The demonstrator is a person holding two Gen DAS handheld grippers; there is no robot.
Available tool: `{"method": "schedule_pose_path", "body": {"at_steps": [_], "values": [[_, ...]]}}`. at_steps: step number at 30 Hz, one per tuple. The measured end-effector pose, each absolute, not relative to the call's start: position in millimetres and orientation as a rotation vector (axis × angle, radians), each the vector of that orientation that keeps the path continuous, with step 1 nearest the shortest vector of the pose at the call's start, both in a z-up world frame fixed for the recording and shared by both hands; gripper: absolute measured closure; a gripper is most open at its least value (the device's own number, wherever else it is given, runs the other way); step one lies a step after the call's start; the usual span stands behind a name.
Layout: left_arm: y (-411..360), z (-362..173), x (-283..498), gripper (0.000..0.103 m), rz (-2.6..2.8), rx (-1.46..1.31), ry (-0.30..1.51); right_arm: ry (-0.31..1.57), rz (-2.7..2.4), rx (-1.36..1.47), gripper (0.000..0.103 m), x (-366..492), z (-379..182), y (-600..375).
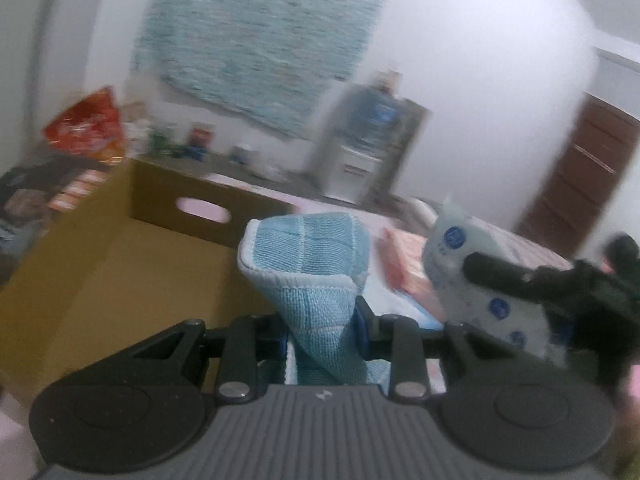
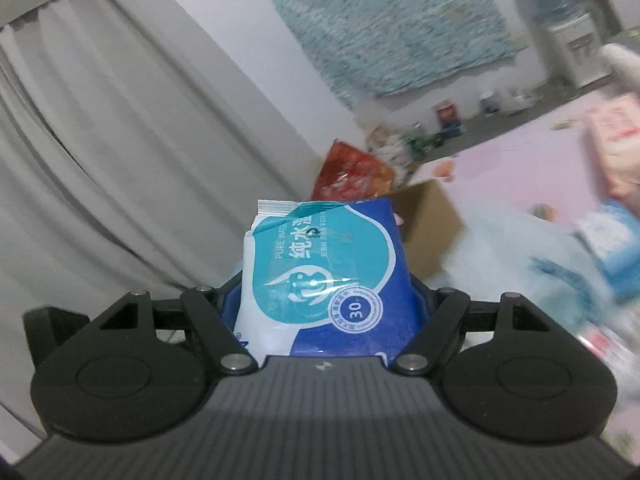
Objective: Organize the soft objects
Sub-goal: 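Carry the towel and wet-wipes pack over the cardboard box with both grippers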
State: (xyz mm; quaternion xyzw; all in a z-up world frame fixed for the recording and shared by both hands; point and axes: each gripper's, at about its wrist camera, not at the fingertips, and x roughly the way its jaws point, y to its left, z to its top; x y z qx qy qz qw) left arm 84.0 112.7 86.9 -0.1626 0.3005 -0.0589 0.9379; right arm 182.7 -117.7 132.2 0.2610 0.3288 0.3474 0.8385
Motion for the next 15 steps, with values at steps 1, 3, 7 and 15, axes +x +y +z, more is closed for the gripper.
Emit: {"method": "schedule_pose_path", "body": {"at_steps": [1,3,7,15], "values": [[122.7,86.0,97.2,0.072,-0.098,-0.343,0.622,0.721,0.744,0.548,0.028,202.9,133.3,-99.9],[142.1,82.4,123.3,0.072,-0.067,-0.38,0.652,0.77,0.74,0.538,0.028,236.9,131.4,-68.0],[177.5,65.3,177.0,0.072,-0.002,-0.442,0.72,0.892,0.706,0.542,0.028,295.1,114.7,-10.8],[226.3,14.7,247.8,0.072,0.107,-0.492,0.895,1.03,0.595,0.424,0.028,361.1,72.7,82.5]]}}
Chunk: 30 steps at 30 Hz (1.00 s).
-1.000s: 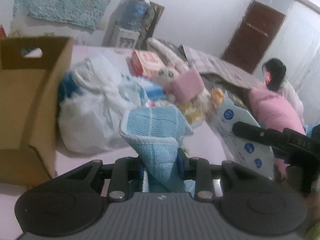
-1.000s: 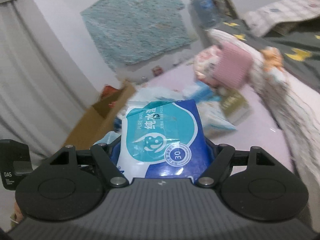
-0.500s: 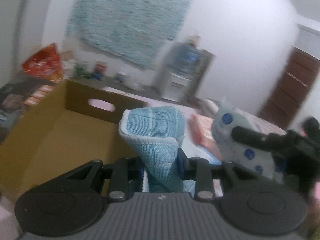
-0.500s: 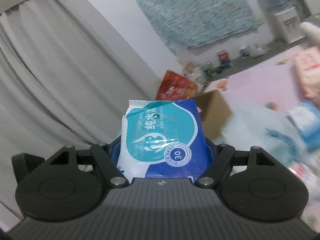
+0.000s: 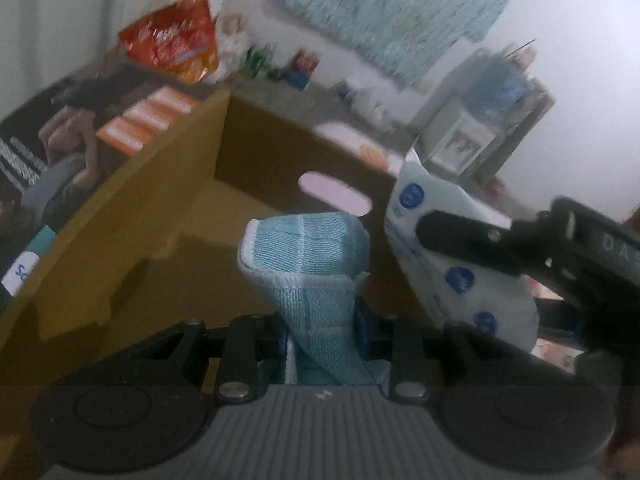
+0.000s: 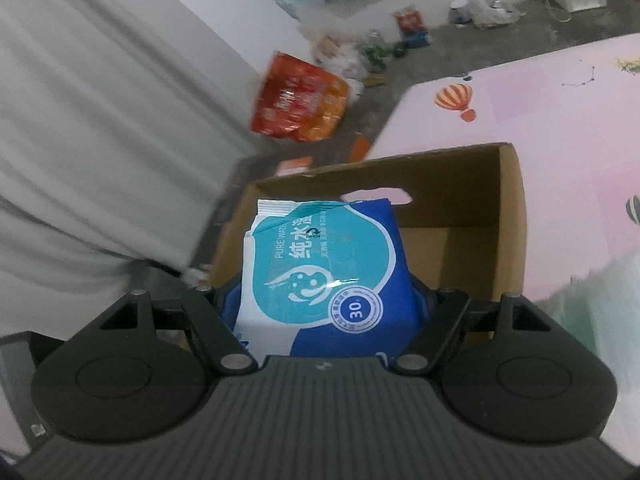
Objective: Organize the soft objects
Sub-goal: 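Carry the towel and wet-wipes pack over the cardboard box with both grippers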
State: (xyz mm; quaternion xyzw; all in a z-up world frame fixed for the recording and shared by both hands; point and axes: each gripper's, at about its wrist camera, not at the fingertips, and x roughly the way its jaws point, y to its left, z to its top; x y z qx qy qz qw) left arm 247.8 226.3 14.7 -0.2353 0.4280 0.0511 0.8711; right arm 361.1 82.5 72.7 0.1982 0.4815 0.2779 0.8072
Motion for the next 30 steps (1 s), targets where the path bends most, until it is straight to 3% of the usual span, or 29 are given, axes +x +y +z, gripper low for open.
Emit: {"method": "schedule_pose_path", "body": {"at_steps": [9,23,30], "values": [[246.9,-36.1,302.5,0.072,0.188,-0.547,1.027,0.992,0.46,0.256,0.022,368.5,56.5,96.4],[220.3,-55.6,339.9,0.071,0.209,-0.418,1.111,0.738,0.607,0.437,0.021,308.5,115.5,-21.6],[205.4,-55.3,348.6,0.071,0.192,-0.332,1.042,0.742,0.638,0.5,0.021,272.3,110.8,-77.9]]}}
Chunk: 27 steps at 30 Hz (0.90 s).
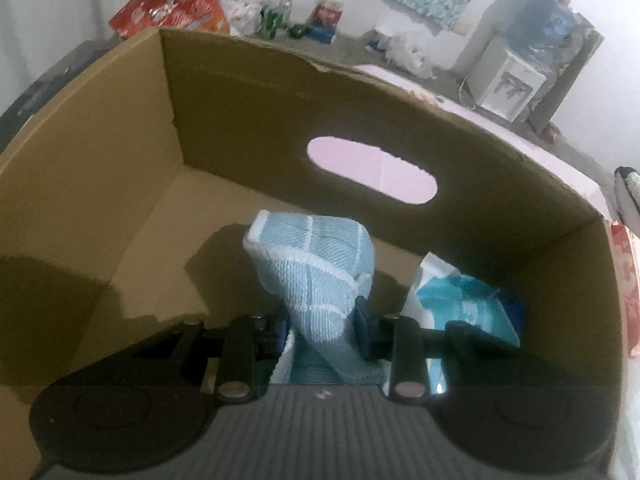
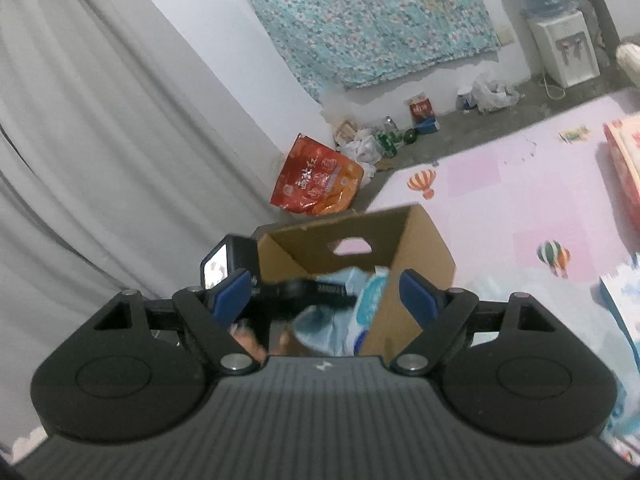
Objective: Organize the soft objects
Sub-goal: 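Carry the towel and wet-wipes pack over the cardboard box with both grippers, then lower both items into the box and open both grippers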
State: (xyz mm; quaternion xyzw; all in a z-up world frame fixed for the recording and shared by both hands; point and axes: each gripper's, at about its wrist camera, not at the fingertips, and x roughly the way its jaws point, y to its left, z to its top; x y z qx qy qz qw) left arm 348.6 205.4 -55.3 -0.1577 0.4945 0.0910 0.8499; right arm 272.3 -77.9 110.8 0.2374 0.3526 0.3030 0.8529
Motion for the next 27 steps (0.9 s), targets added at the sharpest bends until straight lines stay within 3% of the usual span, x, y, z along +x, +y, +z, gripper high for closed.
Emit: {"method": "schedule_pose_path", "body": {"at_steps": [7,10,12,14,16,18,27], "values": [[187.5,-55.4,341.2,0.073,0.049,-0.276,0.969,0.742,0.624,0.538,0.021,255.1,100.5,-109.9],[191.3,-56.2,336.9,0.065,0.06,-0.31,0.969,0.738,0.61,0.531,0.021,250.8,99.3,-115.7],[196.1,-53.7,332.3,0.051,0.085,-0.337,0.962,0.74,0.608,0.53,0.021,248.2,98.0,-116.4],[200.5,-48.9,326.7,0.045,0.103,-0.366,0.945,0.753,0.607,0.539,0.021,247.4,94.9,-117.4],[204.0,-43.2,321.1,0.043,0.101,-0.392,0.928,0.759,0.602,0.546,0.021,245.6,92.5,-118.5],[207.9,-36.3,315.5,0.032,0.09,-0.425,0.909,0.763,0.599,0.547,0.021,243.3,91.1,-116.6],[196.1,12.3,285.6,0.019,0.0,-0.485,0.83,0.714,0.574,0.547,0.021,223.8,102.3,-133.1]]}}
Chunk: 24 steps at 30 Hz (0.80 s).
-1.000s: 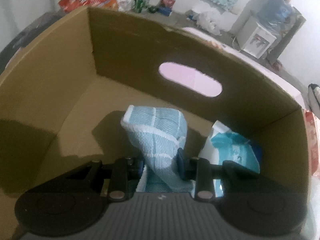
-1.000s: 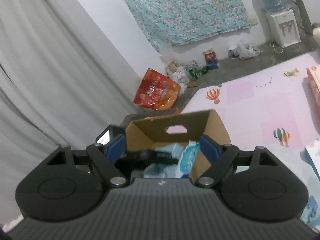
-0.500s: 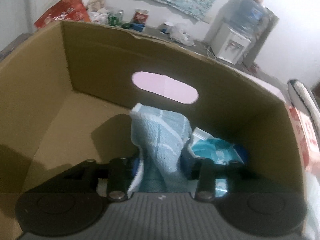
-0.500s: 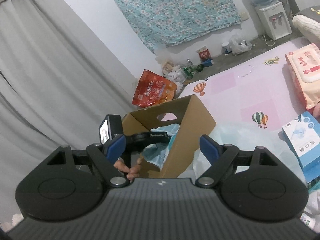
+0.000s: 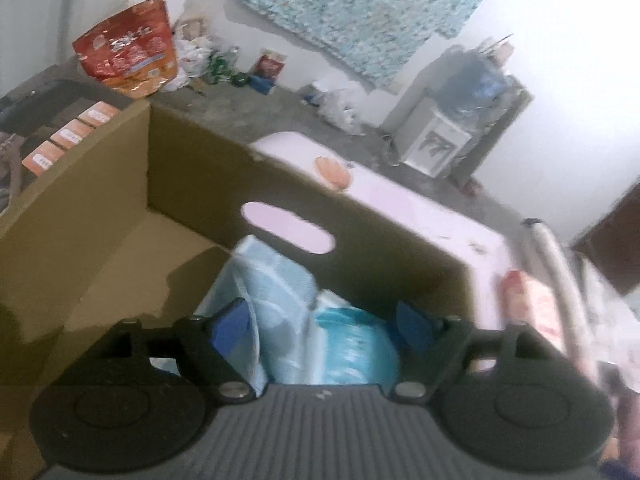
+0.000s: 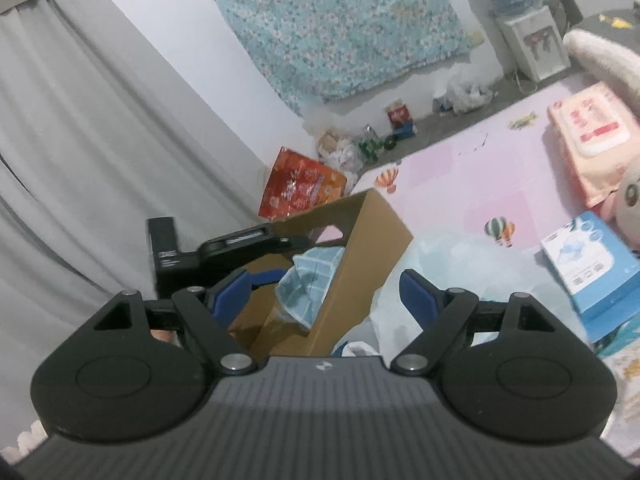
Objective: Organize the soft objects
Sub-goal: 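Lower both items into the box and open both grippers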
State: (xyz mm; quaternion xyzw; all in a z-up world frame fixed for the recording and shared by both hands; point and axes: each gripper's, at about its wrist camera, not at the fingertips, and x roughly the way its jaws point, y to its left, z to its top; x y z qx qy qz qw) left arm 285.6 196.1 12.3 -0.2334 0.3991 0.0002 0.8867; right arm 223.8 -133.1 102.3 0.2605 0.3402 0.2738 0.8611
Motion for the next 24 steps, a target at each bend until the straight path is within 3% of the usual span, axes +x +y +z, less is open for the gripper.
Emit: {"method": "schedule_pose_path", "body": {"at_steps": [15,24], "values": [[170.8,127.2,149.8,0.007,-0.18,-0.404,0.616,0.611,0.446,0.626,0.021,136.0,105.9,-228.3],[125.3,114.0,46.4,0.003,-0.234,-0.319,0.549,0.626,0.299,0.734,0.021,77.1,60.5,-279.5]]}}
